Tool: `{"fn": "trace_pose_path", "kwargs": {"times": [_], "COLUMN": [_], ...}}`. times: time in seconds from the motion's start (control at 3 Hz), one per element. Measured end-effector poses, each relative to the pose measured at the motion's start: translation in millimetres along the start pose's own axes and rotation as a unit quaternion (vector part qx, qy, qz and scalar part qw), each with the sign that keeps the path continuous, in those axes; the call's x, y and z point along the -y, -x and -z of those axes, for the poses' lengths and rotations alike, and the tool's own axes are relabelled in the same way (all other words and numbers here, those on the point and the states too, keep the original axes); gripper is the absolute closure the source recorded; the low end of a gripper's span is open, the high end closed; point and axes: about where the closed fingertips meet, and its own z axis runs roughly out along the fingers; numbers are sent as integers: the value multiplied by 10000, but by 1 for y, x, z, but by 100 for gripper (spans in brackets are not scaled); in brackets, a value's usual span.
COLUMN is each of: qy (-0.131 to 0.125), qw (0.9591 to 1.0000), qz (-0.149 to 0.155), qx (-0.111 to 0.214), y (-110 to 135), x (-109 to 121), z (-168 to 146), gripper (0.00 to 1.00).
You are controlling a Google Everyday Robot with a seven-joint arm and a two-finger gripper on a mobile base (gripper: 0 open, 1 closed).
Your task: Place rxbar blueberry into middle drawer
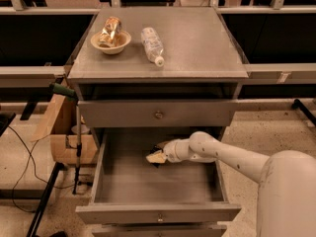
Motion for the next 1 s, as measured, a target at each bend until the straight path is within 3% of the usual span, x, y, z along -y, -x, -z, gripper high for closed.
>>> {"fn": "trace_pose_path", "kwargs": {"times": [0.33,0.67,1.0], "qy": [-1,71,71], "qw": [9998,9984,9984], "qz": [208,561,561], "qx": [9,-45,-45], "y": [6,20,20], "x": [-10,-27,-27], "z": [3,7,7], "gripper": [0,0,0]}}
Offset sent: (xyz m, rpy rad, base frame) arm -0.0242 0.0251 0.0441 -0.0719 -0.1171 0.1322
